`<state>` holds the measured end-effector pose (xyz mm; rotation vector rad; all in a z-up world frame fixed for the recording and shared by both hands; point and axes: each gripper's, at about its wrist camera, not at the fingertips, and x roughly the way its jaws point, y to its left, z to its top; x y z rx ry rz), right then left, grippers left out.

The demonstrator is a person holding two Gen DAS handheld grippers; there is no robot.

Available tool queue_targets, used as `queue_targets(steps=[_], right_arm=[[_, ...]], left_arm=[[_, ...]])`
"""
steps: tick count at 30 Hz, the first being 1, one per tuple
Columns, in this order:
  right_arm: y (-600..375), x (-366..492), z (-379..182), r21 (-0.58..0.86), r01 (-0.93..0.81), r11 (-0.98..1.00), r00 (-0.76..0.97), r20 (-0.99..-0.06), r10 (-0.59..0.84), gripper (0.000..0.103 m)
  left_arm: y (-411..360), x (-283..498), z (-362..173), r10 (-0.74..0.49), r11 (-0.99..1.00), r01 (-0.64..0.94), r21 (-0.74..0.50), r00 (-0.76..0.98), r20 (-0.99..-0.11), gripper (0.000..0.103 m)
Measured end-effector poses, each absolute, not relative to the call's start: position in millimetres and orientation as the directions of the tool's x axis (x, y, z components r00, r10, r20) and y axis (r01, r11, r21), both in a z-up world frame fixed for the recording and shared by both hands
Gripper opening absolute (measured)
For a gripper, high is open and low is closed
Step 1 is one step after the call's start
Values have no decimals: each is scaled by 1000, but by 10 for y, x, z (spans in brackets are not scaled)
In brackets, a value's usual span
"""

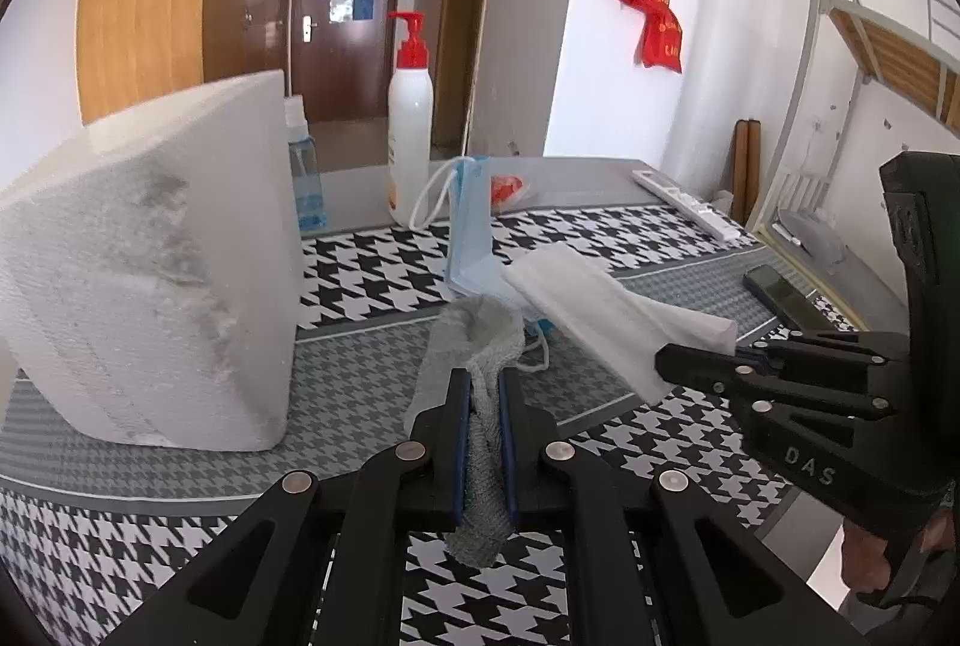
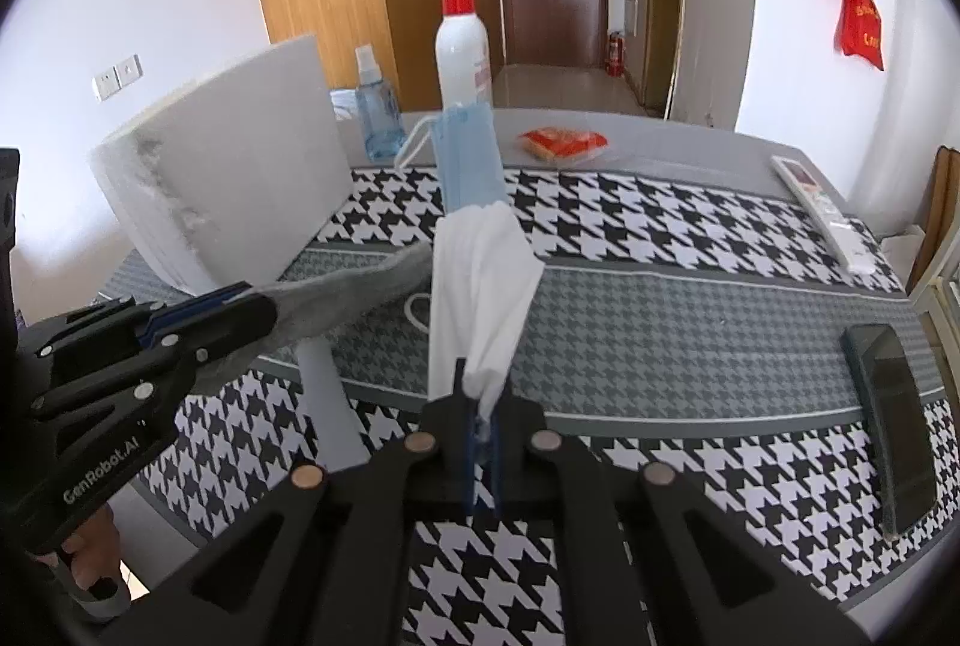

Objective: Organize soft objects
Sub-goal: 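Lift the grey sock and white mask off the table with both grippers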

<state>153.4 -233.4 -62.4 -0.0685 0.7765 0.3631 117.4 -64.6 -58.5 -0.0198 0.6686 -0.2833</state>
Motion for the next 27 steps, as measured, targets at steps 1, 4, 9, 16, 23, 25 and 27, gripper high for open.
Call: queue_targets(steps=[1, 4, 9, 16, 23, 25, 27], right_arm=[[-2338, 1518, -605, 72, -345, 936, 658, -692, 296, 6], [-2352, 1477, -558, 73, -343, 937, 671, -679, 299, 6], [-2366, 1404, -456, 75, -345, 935, 689, -656, 307, 6], [-2375, 1376, -323, 72, -346, 935, 719, -620, 314, 6], [-2379, 1326, -184, 61, -350, 935, 747, -584, 318, 6], [-2381, 1321, -153, 58, -350, 935, 755, -574, 318, 6], [-2379, 1312, -116, 51, -351, 935, 764, -562, 317, 6]], left_arm=[[-634, 1173, -577, -266, 961, 252, -110, 750, -606, 10], [-603, 1158, -536, -262, 963, 245, -111, 758, -597, 10], [-563, 1116, -444, -260, 964, 246, -105, 775, -576, 10], [-520, 1055, -279, -242, 968, 236, -82, 804, -543, 10], [-489, 1042, -155, -234, 970, 230, -74, 824, -515, 10], [-488, 1035, -119, -231, 971, 228, -69, 830, -508, 10], [-486, 1019, -83, -228, 972, 226, -64, 836, -499, 10]])
